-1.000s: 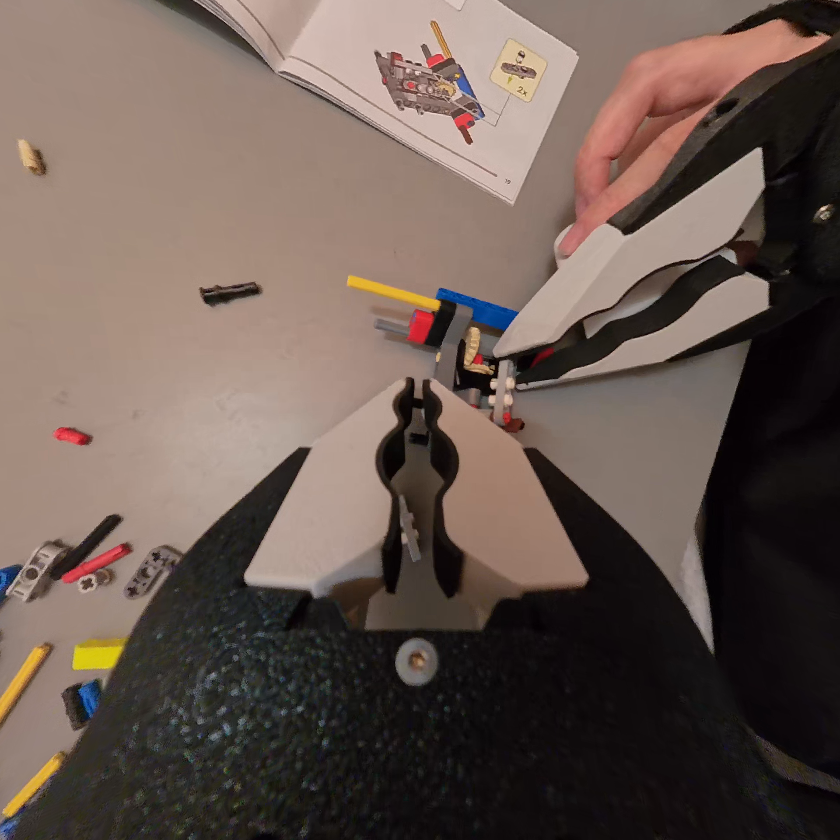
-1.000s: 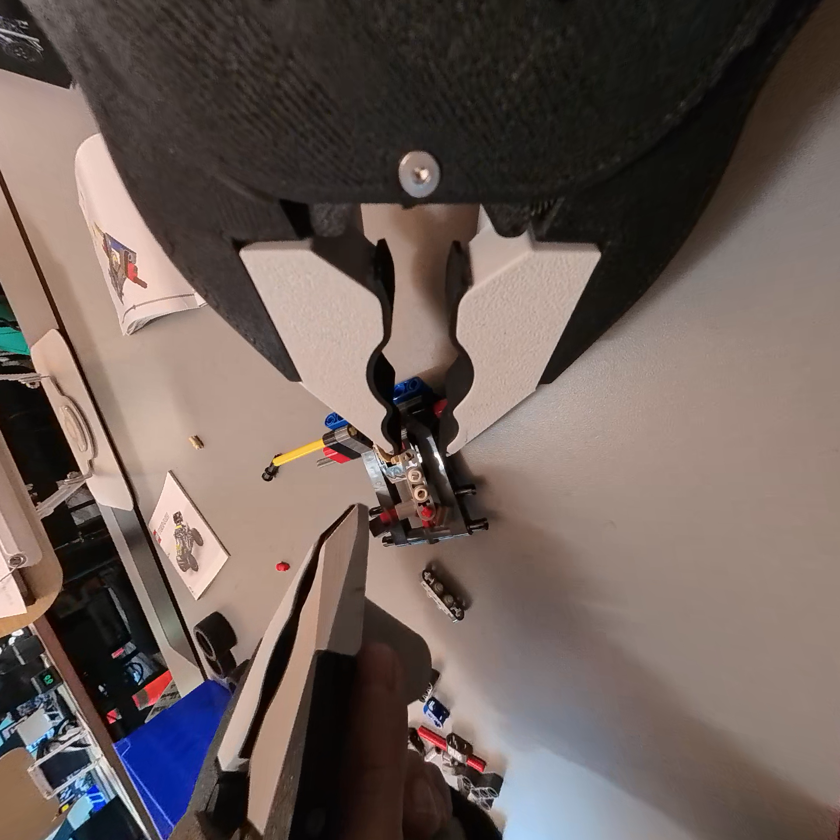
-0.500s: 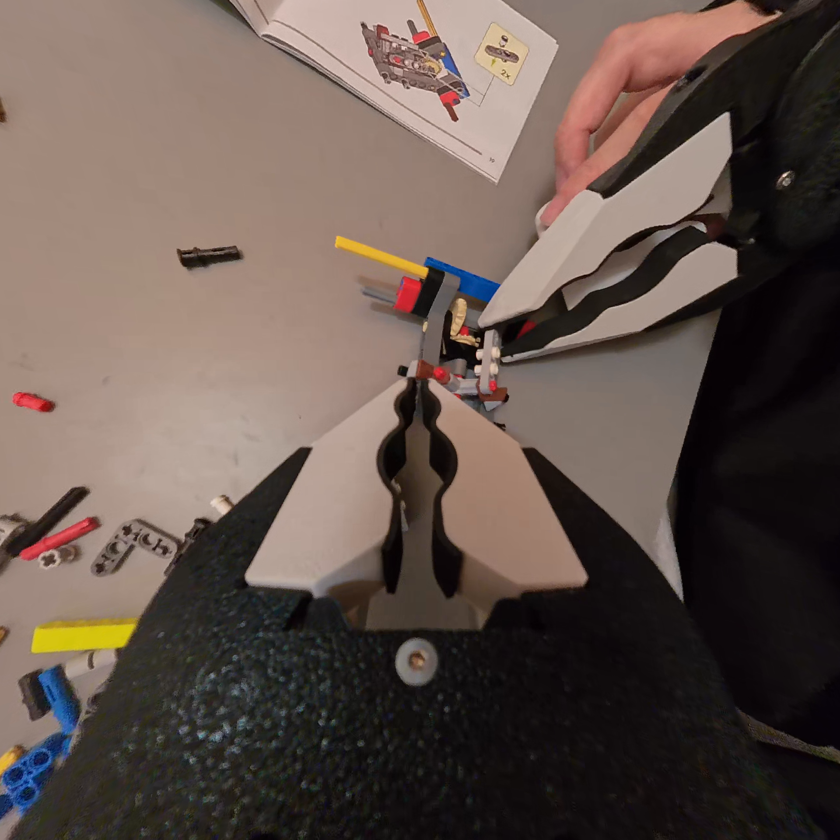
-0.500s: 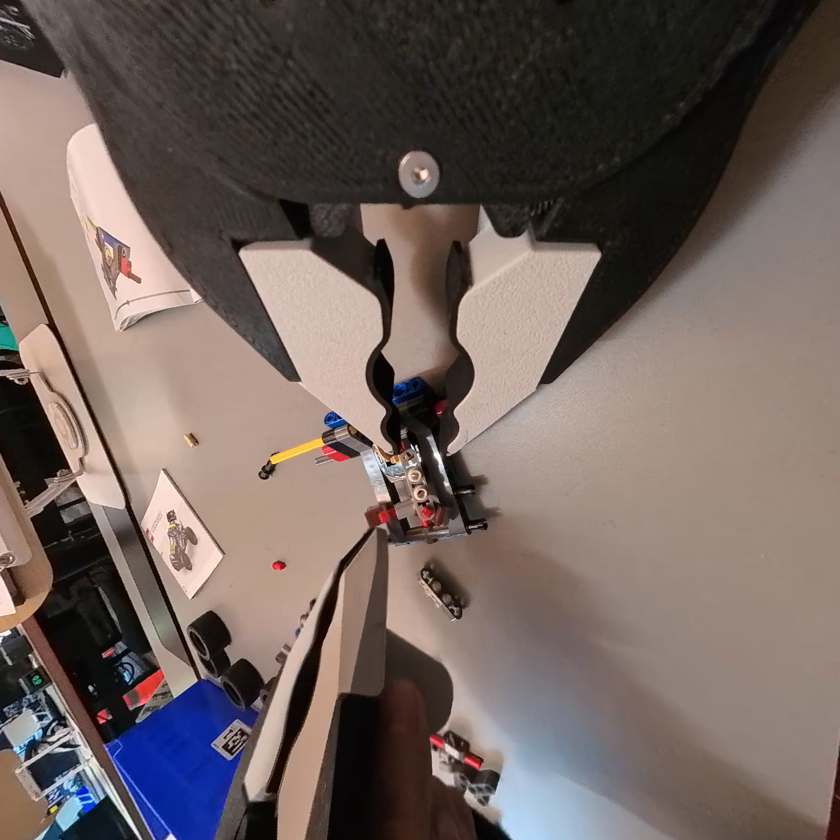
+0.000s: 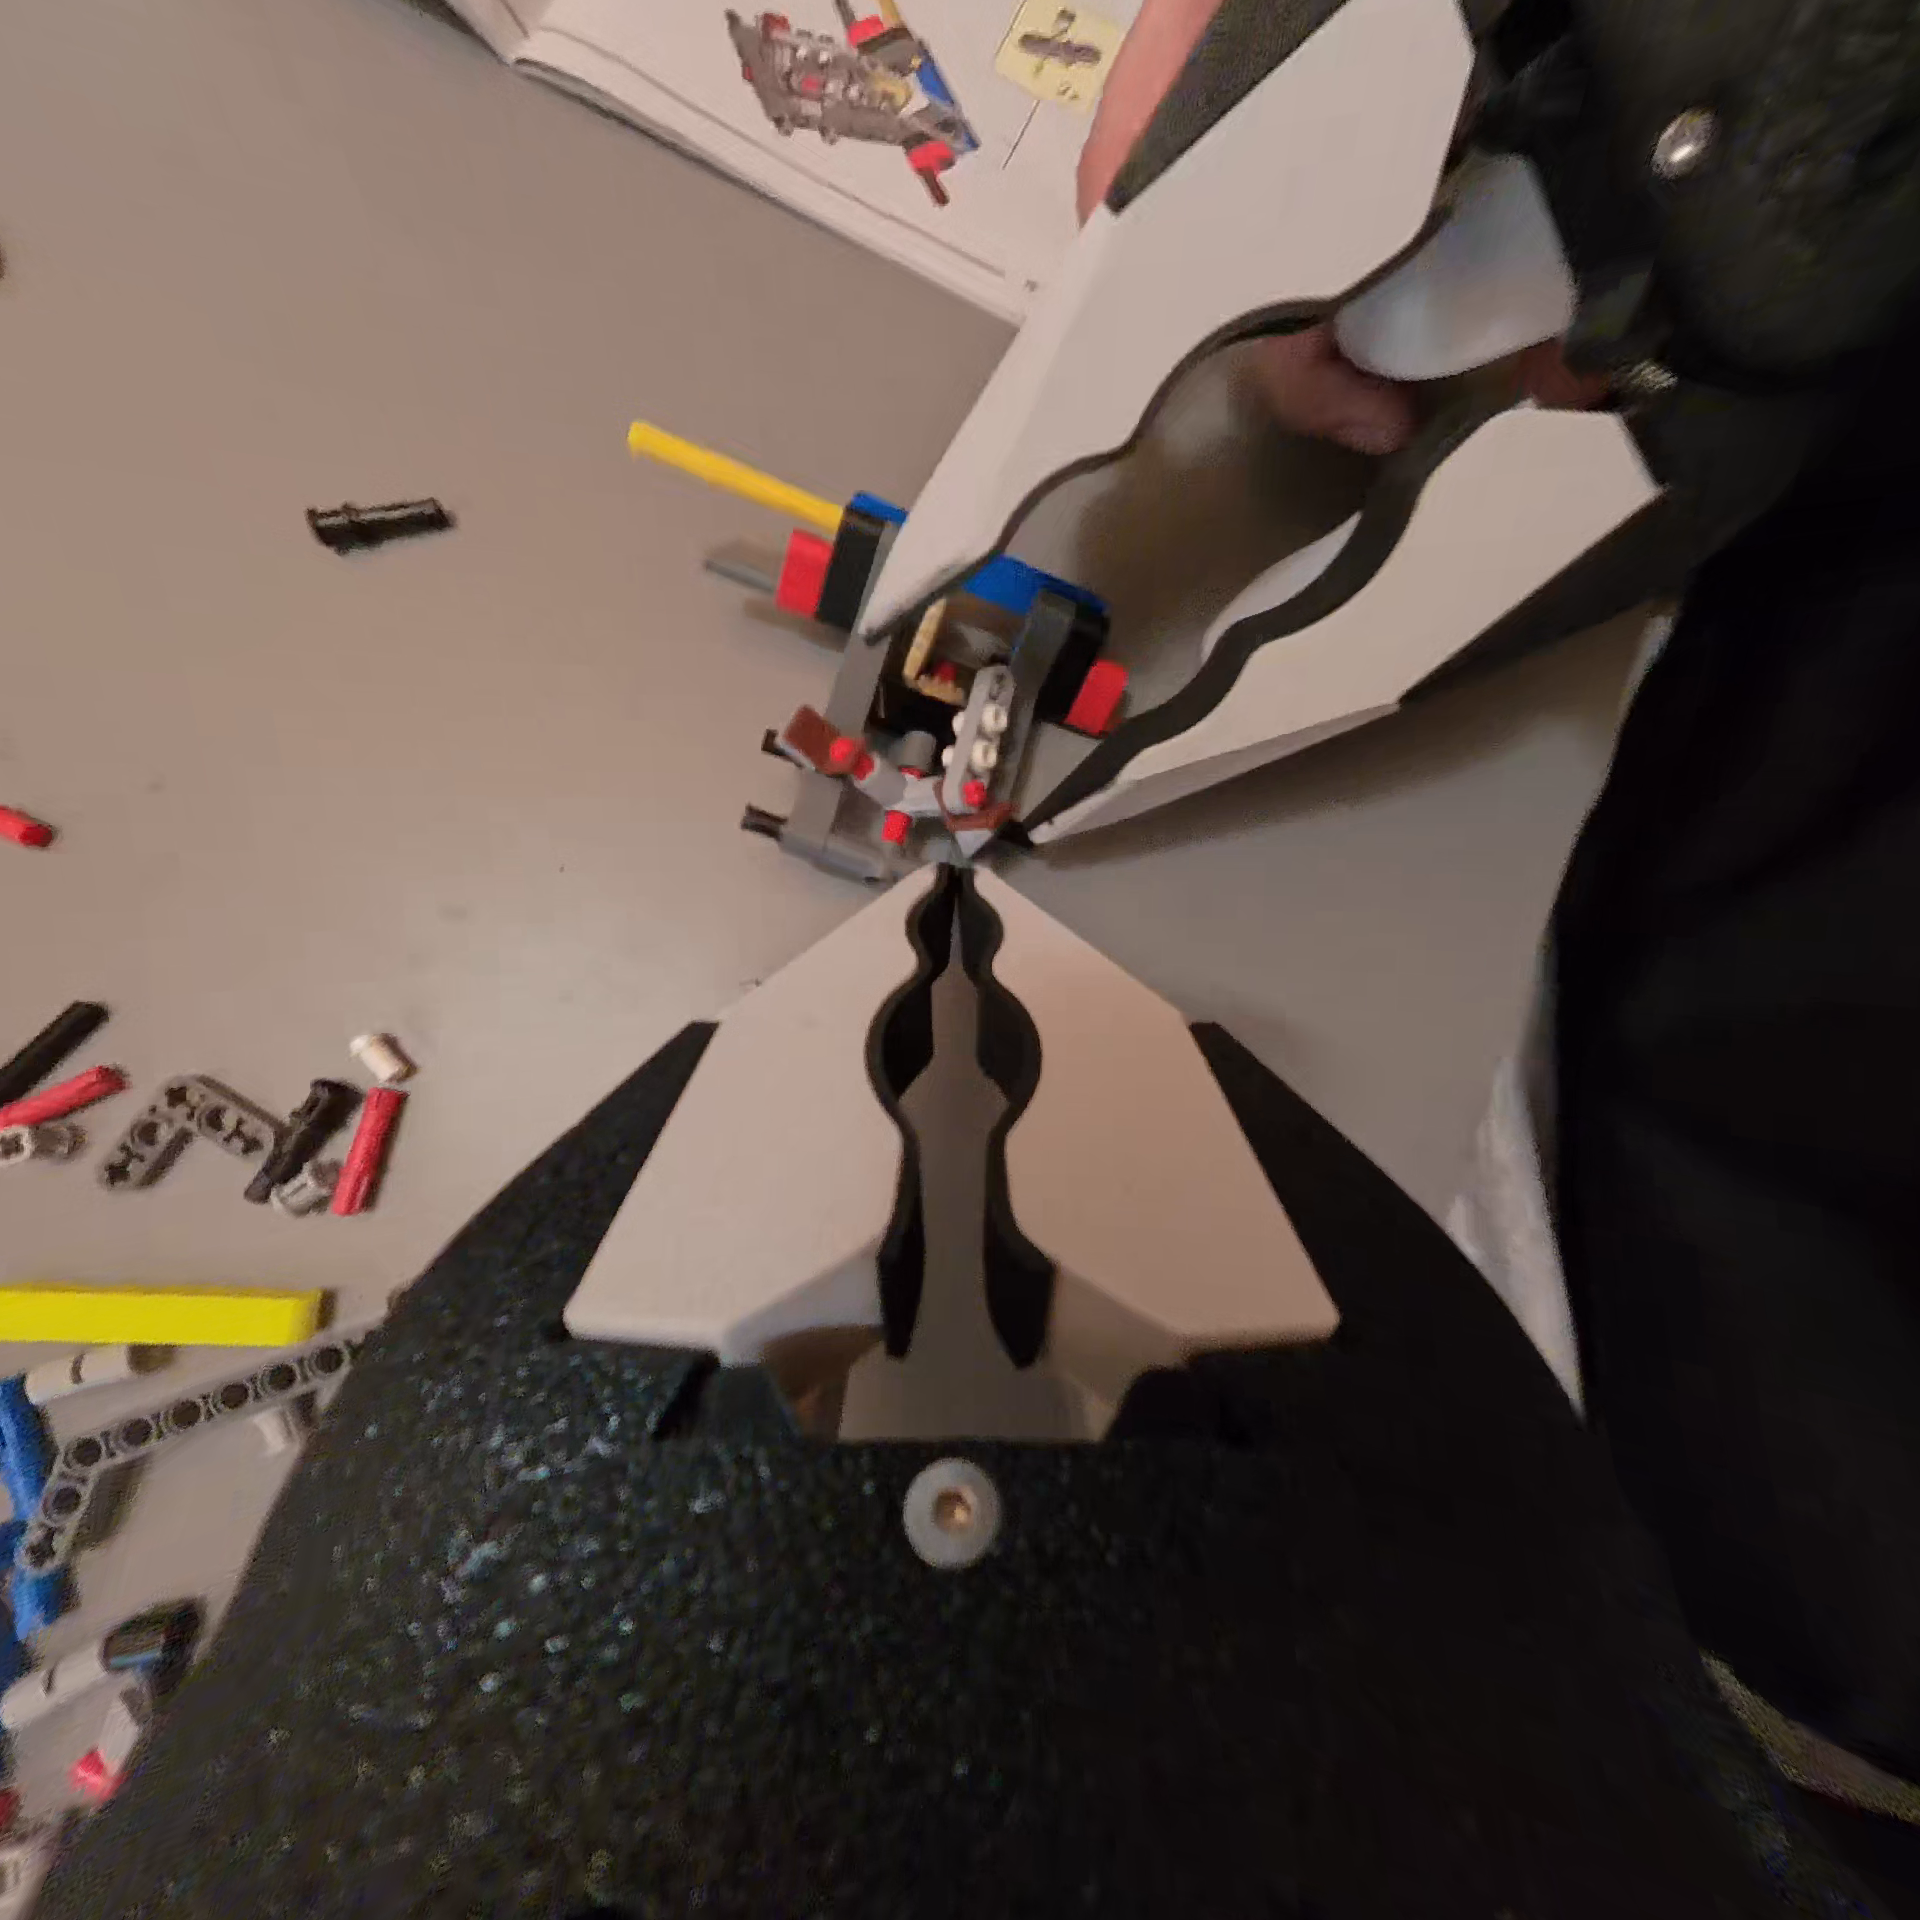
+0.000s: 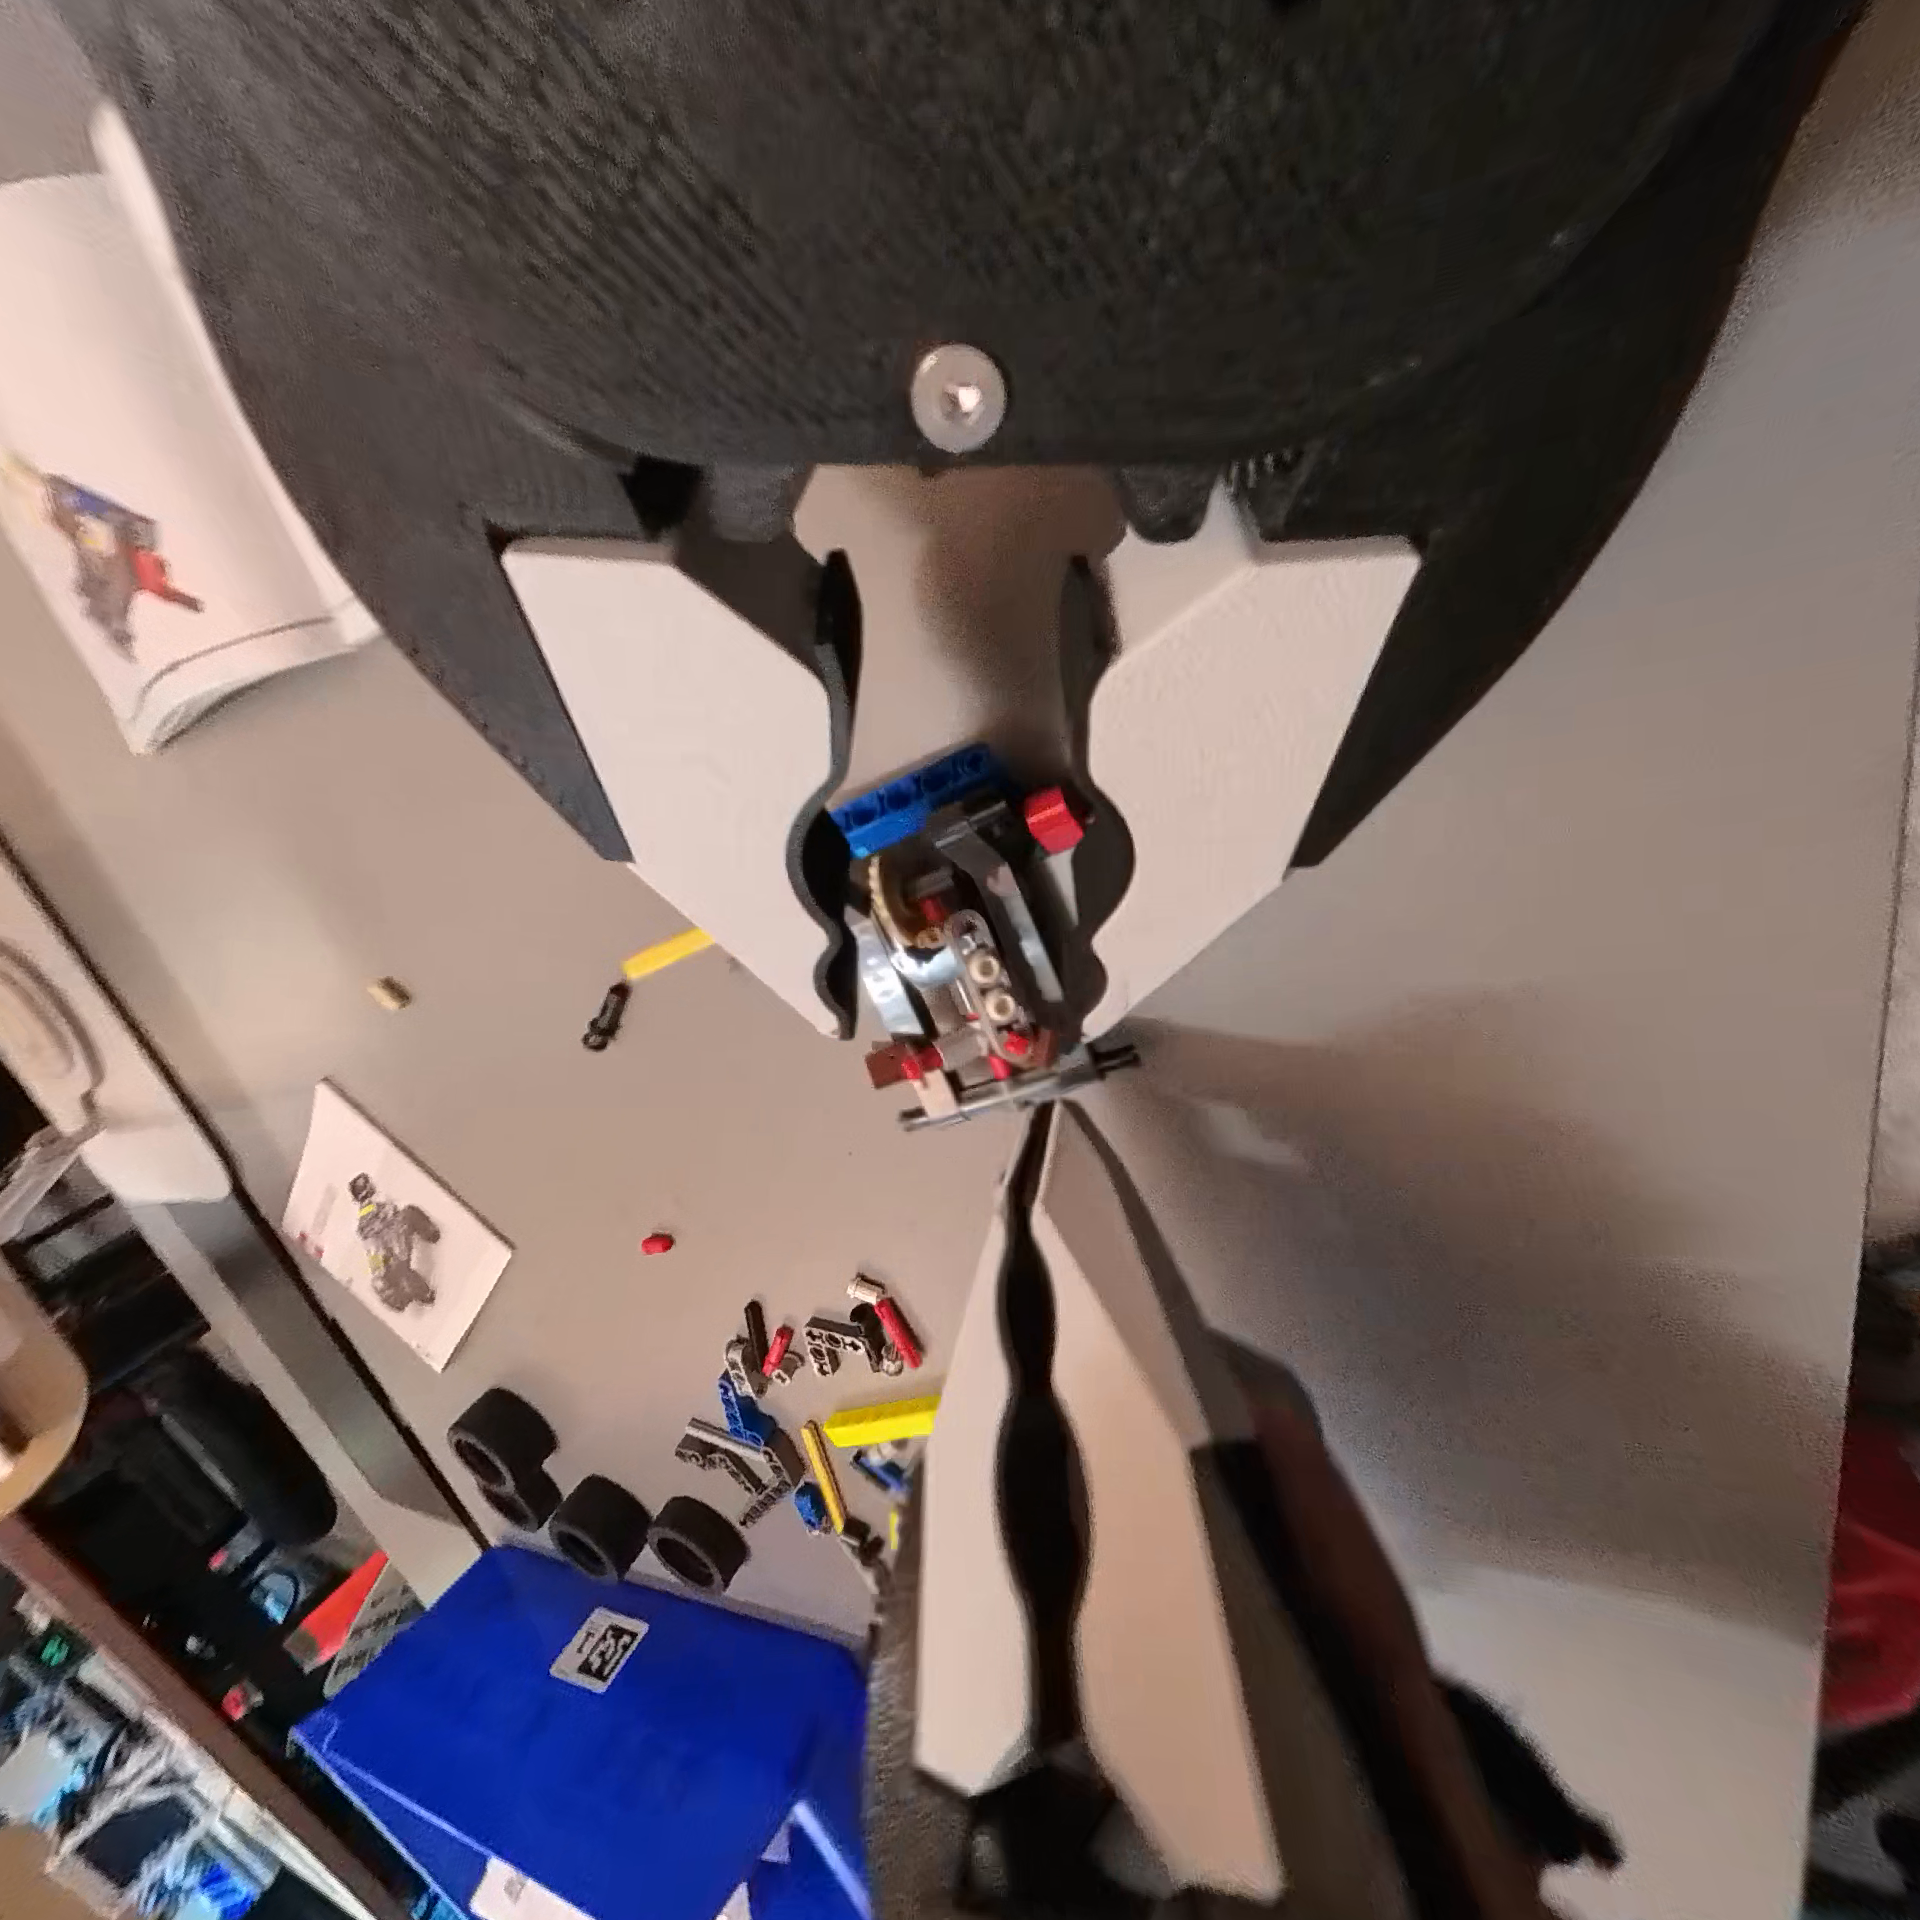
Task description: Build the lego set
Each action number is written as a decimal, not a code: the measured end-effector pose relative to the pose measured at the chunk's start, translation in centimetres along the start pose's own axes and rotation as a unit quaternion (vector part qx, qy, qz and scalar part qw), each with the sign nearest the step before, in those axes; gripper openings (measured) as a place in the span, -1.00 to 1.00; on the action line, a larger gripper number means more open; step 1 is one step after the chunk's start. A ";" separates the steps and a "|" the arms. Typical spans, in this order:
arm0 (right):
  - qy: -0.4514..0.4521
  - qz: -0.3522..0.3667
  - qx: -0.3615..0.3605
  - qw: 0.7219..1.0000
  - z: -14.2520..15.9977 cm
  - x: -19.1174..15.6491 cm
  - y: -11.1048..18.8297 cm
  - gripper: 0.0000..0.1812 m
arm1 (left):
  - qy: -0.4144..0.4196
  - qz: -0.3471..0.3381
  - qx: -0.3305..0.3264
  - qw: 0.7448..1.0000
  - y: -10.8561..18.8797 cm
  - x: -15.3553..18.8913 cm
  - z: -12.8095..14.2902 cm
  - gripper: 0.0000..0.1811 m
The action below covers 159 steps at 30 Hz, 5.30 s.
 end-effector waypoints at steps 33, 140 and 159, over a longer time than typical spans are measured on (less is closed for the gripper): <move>0.060 0.009 -0.038 0.997 1.5 0.6 0.0 -0.91 | -0.023 -0.069 0.106 0.992 -1.9 1.0 0.1 -1.00; -0.168 -0.151 -0.042 0.973 4.5 3.4 8.7 -0.99 | -0.026 0.019 0.270 0.962 1.3 0.8 -5.7 -0.81; -0.386 -0.061 0.041 0.919 6.1 -0.2 8.7 -0.99 | 0.122 0.011 0.197 0.973 -2.9 4.8 -7.3 -0.88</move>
Point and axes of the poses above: each gripper's, where its closed fingertips meet, y back along the fingers, z out of its underside, x = y × z across the jaws, the point moved 5 cm from there along y, back along the fingers, and after that the axes turned 12 degrees about -z, right-handed, at the moved point
